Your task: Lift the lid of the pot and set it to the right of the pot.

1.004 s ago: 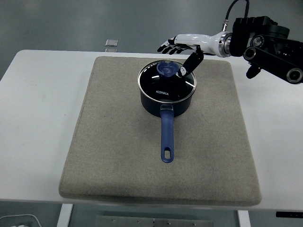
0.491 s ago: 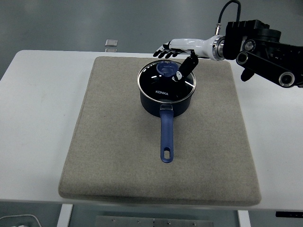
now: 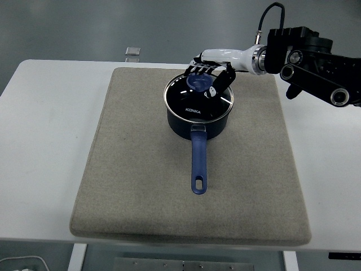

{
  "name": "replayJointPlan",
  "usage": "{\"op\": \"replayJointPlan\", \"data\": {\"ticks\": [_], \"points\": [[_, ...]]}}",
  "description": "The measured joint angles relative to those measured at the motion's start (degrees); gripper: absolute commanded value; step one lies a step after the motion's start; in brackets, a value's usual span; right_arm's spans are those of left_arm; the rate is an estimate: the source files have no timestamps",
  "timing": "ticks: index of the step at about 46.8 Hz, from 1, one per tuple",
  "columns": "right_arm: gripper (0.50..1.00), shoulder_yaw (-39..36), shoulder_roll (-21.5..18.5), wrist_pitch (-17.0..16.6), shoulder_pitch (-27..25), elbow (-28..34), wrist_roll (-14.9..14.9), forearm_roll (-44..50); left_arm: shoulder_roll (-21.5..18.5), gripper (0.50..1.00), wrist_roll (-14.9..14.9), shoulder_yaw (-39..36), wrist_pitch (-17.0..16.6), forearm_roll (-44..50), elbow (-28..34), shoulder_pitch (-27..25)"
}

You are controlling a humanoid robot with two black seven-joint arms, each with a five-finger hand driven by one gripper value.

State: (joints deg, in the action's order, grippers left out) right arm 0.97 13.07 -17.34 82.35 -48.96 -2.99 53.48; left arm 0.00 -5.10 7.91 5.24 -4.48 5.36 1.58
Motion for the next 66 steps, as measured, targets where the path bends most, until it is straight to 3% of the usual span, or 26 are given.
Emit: {"op": "replayJointPlan", "data": {"ticks": [17, 31, 43, 66], "points": [[0.656, 0.7, 0.0, -0.2, 0.6, 0.0, 0.0, 0.0, 0.0, 1.000, 0.0, 0.0, 0.0, 0.0, 0.0, 0.0], [0.548, 0.6, 0.5, -0.4, 2.9, 0.3, 0.0, -0.4, 0.0, 1.000, 0.0, 0.0, 0.0, 0.0, 0.0, 0.0], [0.517, 0.7, 1.2, -0.2, 3.7, 0.8, 0.0, -0.7, 0.0, 1.000, 0.0, 0.0, 0.0, 0.0, 0.0, 0.0], [0.515, 2.7, 9.8, -0.3, 4.4, 1.3, 0.0, 0.0, 0.0, 1.000, 0.0, 0.0, 0.0, 0.0, 0.0, 0.0]]}}
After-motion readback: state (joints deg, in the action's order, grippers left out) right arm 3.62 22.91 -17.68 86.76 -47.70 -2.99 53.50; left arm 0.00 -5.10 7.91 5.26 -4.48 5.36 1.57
